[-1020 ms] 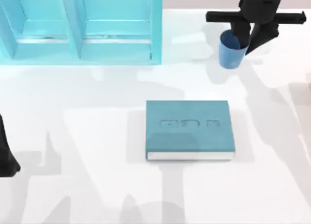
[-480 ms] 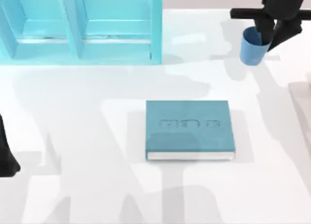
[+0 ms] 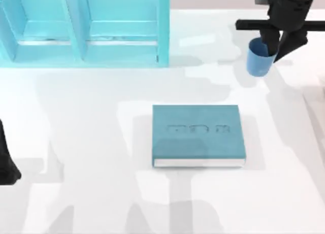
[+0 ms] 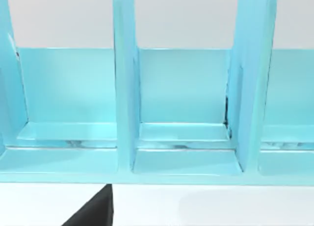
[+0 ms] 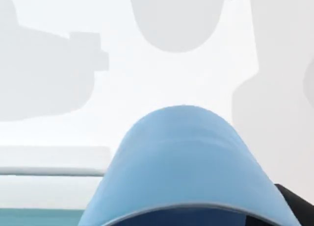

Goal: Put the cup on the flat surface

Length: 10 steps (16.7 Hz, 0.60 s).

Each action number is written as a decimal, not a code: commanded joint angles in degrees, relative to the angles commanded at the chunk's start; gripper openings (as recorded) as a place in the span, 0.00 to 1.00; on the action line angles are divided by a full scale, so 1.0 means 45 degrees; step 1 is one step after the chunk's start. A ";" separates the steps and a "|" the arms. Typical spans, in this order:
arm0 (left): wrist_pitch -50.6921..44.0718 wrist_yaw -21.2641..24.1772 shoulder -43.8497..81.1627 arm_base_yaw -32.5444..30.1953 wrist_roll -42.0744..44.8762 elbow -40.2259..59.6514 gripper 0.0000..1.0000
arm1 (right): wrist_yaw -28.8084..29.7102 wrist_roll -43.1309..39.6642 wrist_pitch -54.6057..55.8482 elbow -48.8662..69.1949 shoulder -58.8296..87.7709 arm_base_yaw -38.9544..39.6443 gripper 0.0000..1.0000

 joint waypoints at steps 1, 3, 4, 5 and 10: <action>0.0000 0.0000 0.0000 0.0000 0.0000 0.0000 1.00 | -0.0012 0.0028 0.0512 -0.0786 -0.0203 0.0022 0.00; 0.0000 0.0000 0.0000 0.0000 0.0000 0.0000 1.00 | -0.0049 0.0101 0.1534 -0.2292 -0.0588 0.0053 0.00; 0.0000 0.0000 0.0000 0.0000 0.0000 0.0000 1.00 | -0.0067 0.0136 0.2001 -0.2903 -0.0763 0.0066 0.00; 0.0000 0.0000 0.0000 0.0000 0.0000 0.0000 1.00 | -0.0083 0.0162 0.2404 -0.3379 -0.0920 0.0079 0.00; 0.0000 0.0000 0.0000 0.0000 0.0000 0.0000 1.00 | -0.0104 0.0192 0.2977 -0.3995 -0.1173 0.0099 0.00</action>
